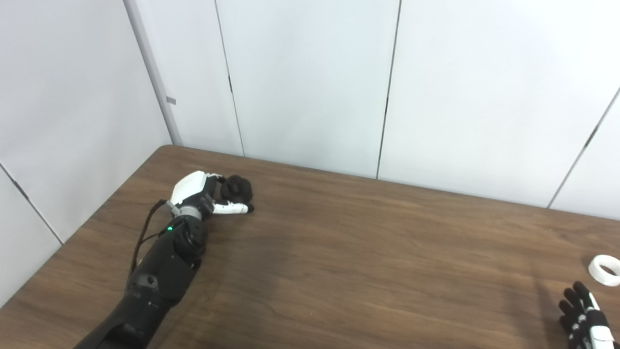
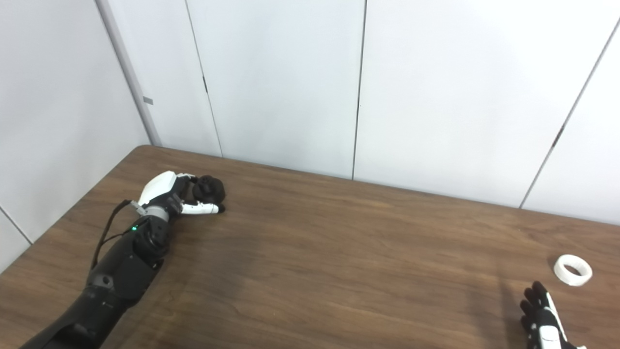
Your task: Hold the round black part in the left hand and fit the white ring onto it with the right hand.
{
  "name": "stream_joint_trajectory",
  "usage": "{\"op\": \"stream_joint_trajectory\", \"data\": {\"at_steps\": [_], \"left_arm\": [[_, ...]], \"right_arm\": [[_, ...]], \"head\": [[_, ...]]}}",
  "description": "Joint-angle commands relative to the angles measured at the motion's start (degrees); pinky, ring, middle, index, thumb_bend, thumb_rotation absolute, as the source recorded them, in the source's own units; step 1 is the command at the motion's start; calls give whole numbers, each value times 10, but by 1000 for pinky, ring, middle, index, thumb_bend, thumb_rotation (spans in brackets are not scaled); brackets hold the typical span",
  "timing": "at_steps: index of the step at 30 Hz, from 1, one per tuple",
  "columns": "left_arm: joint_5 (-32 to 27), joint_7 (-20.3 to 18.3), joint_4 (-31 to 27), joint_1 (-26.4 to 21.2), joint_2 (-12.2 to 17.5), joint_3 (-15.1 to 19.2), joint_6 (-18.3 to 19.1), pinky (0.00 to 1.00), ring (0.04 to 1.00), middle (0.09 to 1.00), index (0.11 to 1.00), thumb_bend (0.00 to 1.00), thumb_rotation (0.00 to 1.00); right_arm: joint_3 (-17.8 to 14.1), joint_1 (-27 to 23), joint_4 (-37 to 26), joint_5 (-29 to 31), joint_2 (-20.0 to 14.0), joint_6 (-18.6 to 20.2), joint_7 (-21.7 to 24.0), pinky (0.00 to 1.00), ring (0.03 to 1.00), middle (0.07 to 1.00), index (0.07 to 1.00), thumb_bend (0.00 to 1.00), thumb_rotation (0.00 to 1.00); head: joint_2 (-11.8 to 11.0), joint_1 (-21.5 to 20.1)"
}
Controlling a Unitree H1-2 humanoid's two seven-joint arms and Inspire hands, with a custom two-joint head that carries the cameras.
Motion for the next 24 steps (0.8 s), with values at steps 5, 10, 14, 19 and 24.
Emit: {"op": "stream_joint_trajectory", "data": {"at_steps": [5,10,14,19,24], "left_arm": [[-3,20,-3,-38,19,8,-5,1000,1000,936,802,942,411],[-7,18,-10,-40,18,8,2,1000,1000,932,800,942,399],[-14,13,-15,-40,17,6,4,1000,1000,926,805,952,400],[-22,14,-15,-40,14,8,2,1000,1000,924,811,950,387],[-21,13,-8,-42,16,2,-3,1000,1000,930,813,938,390]], "right_arm": [[-4,-5,-24,-5,-4,-10,-4,1000,972,972,1000,335,1000],[-2,-4,-27,-12,-4,-9,-5,1000,970,971,1000,347,1000],[-3,-2,-33,-10,-3,-1,-3,1000,976,974,1000,337,1000],[-5,-1,-37,-6,-3,3,-3,1000,985,983,1000,314,1000],[-6,-1,-36,-9,-3,3,-5,1000,975,977,1000,330,1000]], "head": [[0,-1],[2,-5],[2,-5],[5,-6],[5,-7]]}}
